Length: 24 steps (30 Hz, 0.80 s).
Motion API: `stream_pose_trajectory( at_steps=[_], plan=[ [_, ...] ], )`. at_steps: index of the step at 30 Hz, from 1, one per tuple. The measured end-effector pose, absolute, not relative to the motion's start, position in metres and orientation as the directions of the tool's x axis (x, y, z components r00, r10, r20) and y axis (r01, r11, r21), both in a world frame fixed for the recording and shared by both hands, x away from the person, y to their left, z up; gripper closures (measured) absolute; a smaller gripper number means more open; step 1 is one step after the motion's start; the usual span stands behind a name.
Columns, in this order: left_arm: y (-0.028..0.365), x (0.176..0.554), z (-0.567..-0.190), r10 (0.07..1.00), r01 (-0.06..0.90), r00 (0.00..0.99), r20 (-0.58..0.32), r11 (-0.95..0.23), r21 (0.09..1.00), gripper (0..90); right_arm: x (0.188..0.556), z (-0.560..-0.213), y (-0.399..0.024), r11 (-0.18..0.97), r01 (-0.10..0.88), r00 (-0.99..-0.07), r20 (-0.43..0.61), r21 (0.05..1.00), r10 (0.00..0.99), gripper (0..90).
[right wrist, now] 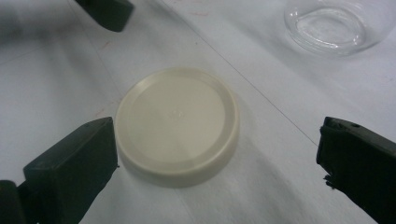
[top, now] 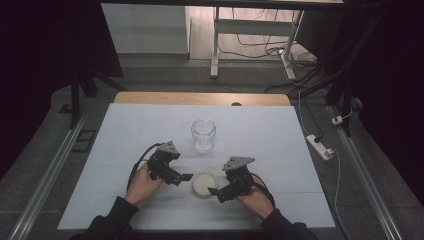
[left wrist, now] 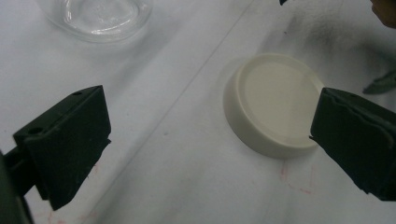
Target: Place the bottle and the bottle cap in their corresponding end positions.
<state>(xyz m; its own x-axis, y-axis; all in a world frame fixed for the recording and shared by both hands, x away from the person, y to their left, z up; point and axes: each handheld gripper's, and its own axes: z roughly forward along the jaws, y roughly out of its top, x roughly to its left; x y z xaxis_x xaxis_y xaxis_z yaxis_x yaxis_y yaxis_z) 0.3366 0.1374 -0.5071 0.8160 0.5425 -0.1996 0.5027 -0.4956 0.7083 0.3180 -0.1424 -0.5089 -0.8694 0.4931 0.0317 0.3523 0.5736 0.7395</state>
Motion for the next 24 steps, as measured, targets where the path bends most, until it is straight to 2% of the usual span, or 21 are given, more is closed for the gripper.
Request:
stream_pose_trajectory(
  at_steps=[24],
  plan=[
    [0.183,0.276,-0.503,0.609,0.529,0.77,-0.188,-0.446,0.722,0.0,0.302,-0.498,-0.191,0.538,0.39,-0.819,0.014,0.747,0.573,0.0]
  ],
)
